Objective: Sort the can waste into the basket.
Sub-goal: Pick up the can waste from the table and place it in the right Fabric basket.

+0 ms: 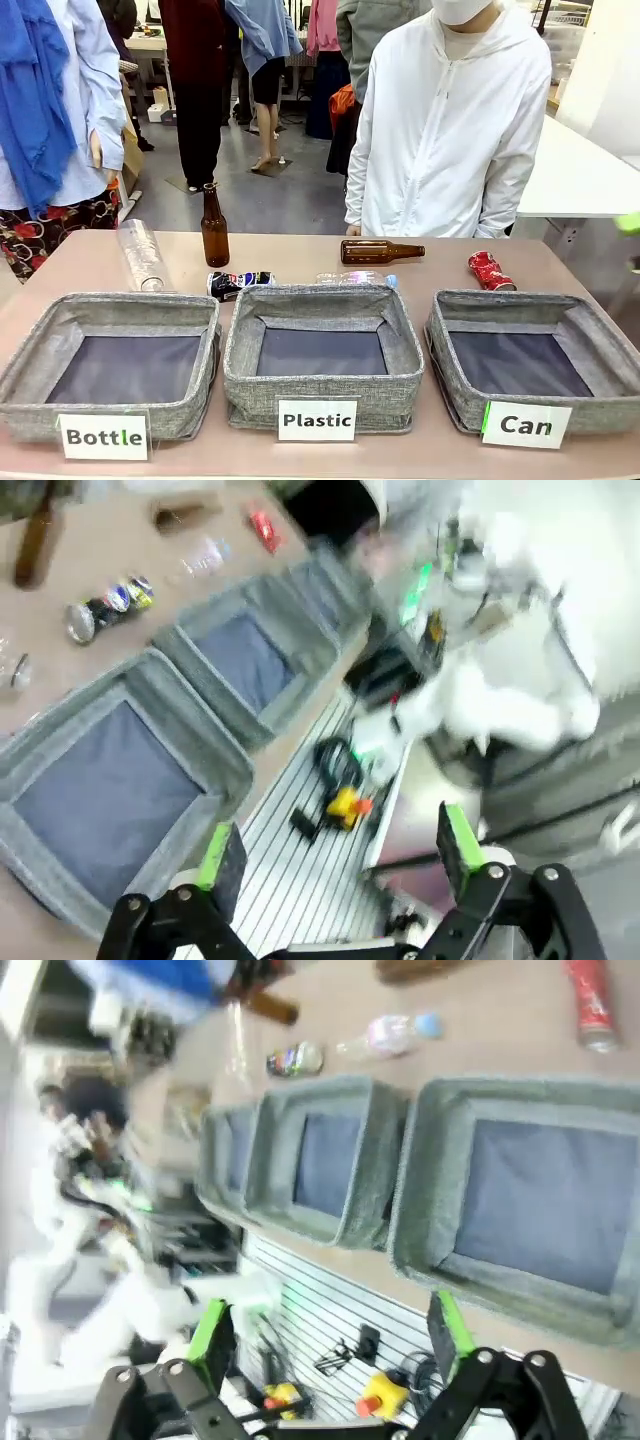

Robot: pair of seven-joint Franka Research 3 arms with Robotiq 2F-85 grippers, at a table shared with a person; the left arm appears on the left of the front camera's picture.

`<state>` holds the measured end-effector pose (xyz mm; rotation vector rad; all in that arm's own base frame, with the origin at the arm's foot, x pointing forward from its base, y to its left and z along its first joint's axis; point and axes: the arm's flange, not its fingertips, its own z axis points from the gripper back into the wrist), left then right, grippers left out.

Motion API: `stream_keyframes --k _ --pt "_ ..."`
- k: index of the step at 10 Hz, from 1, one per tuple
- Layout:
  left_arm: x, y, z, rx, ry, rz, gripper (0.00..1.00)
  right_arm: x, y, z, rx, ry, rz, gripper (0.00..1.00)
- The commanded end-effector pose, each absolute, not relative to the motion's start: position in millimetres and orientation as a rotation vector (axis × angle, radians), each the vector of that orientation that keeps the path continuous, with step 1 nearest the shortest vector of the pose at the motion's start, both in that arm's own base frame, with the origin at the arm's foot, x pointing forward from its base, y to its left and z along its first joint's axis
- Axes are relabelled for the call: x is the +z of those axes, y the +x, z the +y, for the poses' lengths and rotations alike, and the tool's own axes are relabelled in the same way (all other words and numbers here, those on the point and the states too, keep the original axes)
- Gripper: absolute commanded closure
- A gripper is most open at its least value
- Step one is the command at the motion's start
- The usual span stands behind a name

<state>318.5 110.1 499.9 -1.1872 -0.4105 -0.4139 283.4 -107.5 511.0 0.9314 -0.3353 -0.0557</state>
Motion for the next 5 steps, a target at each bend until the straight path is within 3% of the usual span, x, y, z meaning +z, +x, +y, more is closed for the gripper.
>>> stream_keyframes --k 1,2,3,5 --pt "469 332 98 -0.233 -1.331 -0.499 0.0 468 271 -146 -0.231 1.058 -0.371 0.0" --pt "455 324 75 -0.112 -1.337 -0.531 0.0 449 261 -170 -0.312 1.087 -0.369 0.0" --pt "445 321 78 0.081 -1.2 -0.559 0.0 435 252 -190 -0.373 1.139 -0.378 0.0" --pt "434 311 110 0.178 -1.12 -0.652 0.0 422 241 -211 -0.45 1.168 -0.393 0.0"
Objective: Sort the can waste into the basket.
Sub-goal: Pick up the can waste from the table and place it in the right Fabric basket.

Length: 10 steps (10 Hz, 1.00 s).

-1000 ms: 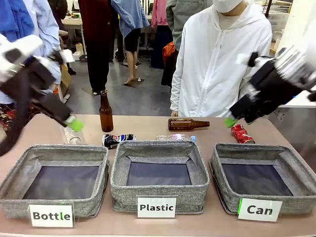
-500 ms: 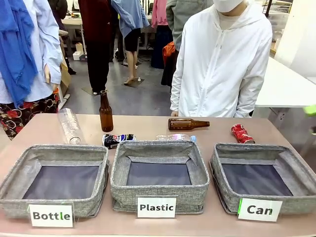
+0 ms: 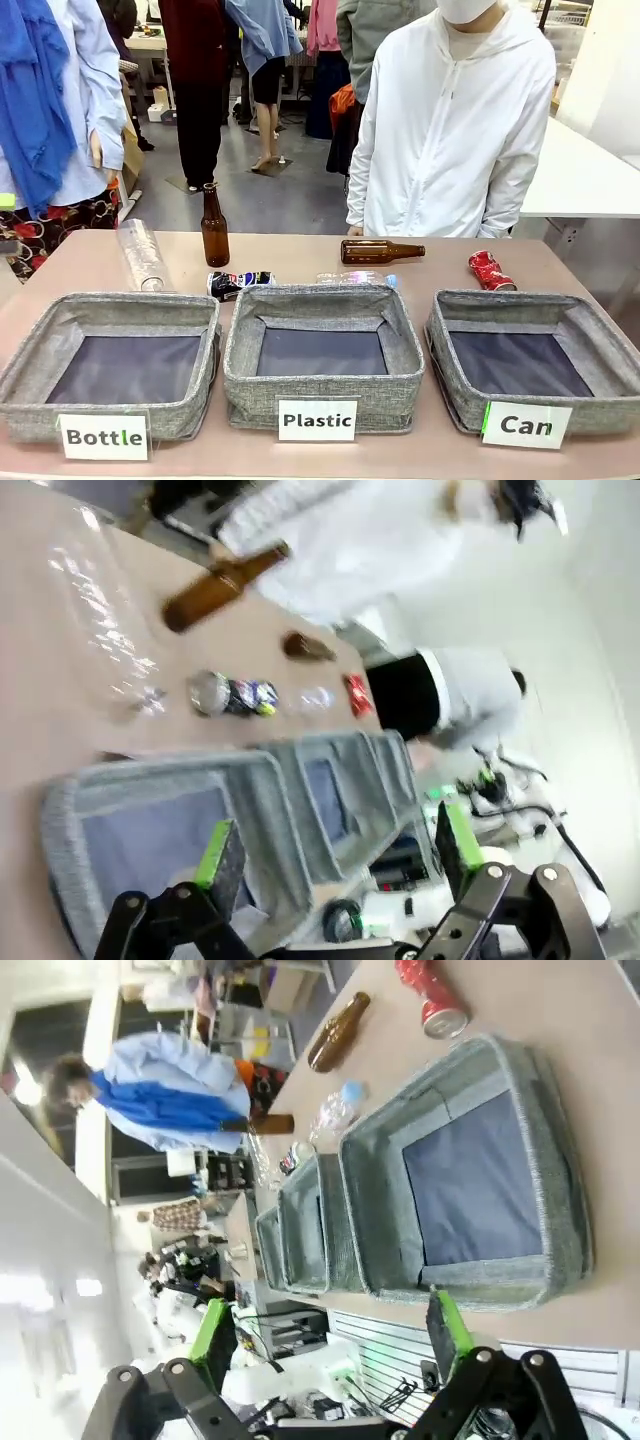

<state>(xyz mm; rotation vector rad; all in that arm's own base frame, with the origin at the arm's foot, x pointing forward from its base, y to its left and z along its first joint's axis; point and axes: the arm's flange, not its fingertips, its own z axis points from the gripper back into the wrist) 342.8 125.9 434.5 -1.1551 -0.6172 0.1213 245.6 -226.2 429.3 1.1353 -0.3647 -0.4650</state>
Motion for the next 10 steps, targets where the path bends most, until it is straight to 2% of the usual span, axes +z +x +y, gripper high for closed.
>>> stream_keyframes --k 1,2,3,8,10 --pt "427 293 129 0.257 -1.093 -0.703 0.0 419 241 -218 -0.469 1.169 -0.382 0.0" --pt "434 343 126 0.121 -1.155 -0.617 0.0 416 247 -216 -0.5 1.108 -0.395 0.0" --pt "434 343 126 0.121 -1.155 -0.617 0.0 422 243 -231 -0.491 1.153 -0.364 0.0" --pt "434 343 126 0.121 -1.155 -0.617 0.0 420 244 -229 -0.511 1.137 -0.34 0.0" --pt "434 343 126 0.121 -1.155 -0.617 0.0 473 293 -157 -0.348 0.718 -0.373 0.0"
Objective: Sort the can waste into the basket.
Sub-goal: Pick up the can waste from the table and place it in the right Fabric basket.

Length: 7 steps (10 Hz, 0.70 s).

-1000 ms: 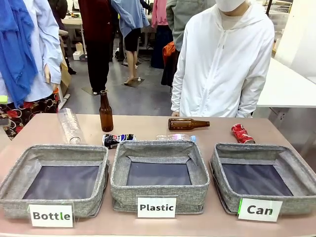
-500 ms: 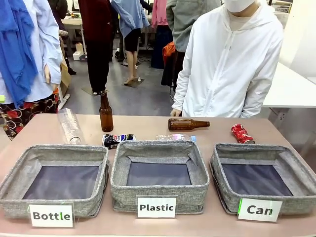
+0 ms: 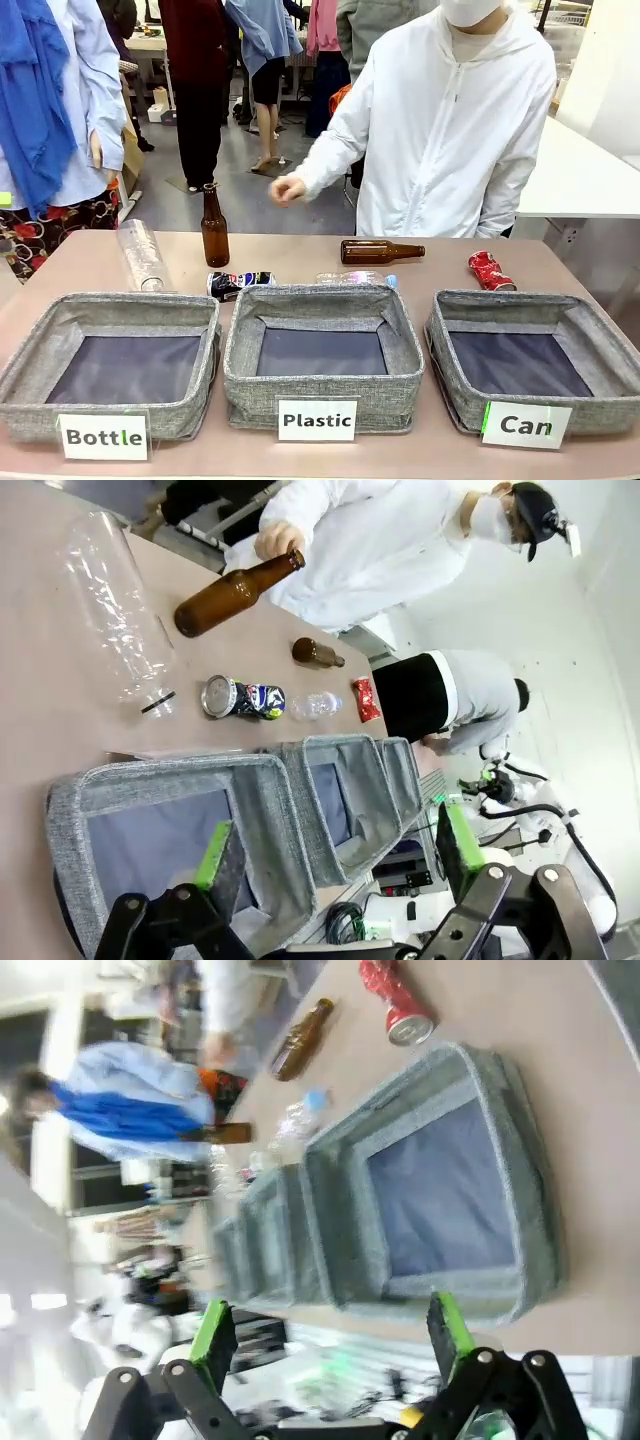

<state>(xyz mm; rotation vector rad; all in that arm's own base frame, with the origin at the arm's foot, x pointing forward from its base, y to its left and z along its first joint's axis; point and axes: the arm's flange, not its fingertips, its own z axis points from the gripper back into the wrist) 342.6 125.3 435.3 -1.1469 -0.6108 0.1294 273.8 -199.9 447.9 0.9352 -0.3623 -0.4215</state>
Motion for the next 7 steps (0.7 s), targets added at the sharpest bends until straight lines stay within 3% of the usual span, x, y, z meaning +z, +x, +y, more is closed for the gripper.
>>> stream_keyframes --k 1,3,5,7 --pt "434 343 126 0.121 -1.155 -0.617 0.0 488 328 -123 -0.242 0.564 -0.336 0.0" --pt "434 343 126 0.121 -1.155 -0.617 0.0 484 385 -71 -0.193 0.3 -0.273 0.0" --pt "434 343 126 0.121 -1.155 -0.617 0.0 473 412 -27 -0.115 0.153 -0.293 0.0" --pt "434 343 126 0.121 -1.155 -0.617 0.0 489 378 -44 -0.231 0.196 -0.437 0.0"
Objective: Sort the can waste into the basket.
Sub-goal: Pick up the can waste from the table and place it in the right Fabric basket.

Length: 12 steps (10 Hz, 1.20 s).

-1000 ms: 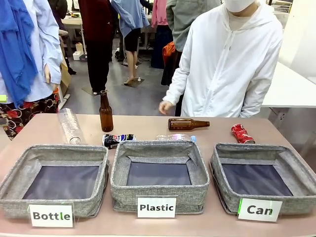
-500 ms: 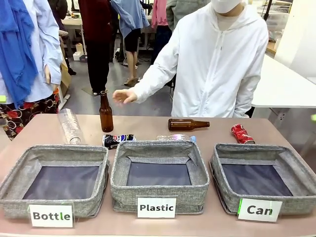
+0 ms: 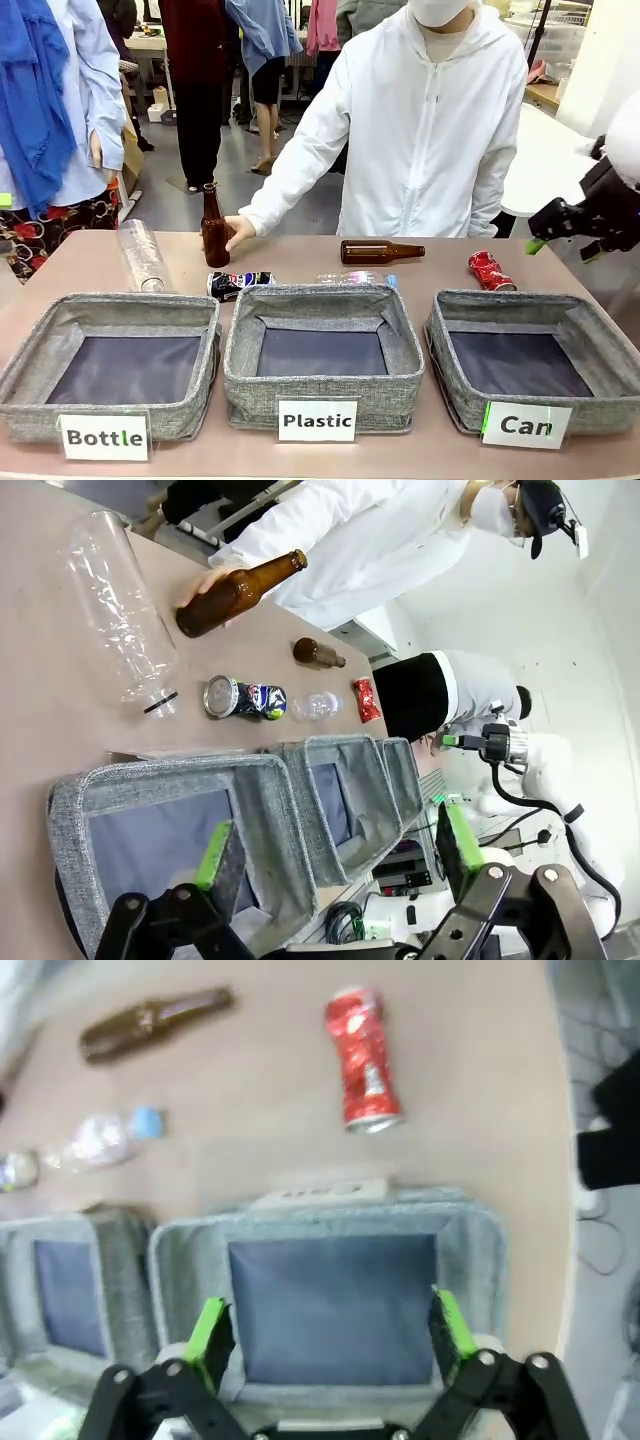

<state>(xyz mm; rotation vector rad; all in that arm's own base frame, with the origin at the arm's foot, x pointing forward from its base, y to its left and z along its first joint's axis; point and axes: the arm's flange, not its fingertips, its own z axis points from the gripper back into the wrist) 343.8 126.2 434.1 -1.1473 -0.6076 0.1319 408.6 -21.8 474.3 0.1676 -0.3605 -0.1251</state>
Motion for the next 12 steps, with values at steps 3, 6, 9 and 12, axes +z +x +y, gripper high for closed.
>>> stream_keyframes --k 3,6,9,12 --pt "434 343 126 0.121 -1.155 -0.617 0.0 475 407 -15 -0.098 0.094 -0.348 0.0" --pt "434 343 126 0.121 -1.155 -0.617 0.0 468 469 -9 -0.023 0.061 -0.295 0.0" --pt "434 344 126 0.132 -1.148 -0.607 0.0 429 531 5 0.004 0.072 -0.201 0.0" --pt "569 254 207 0.063 -1.026 -1.005 0.0 397 567 4 -0.031 0.055 -0.131 0.0"
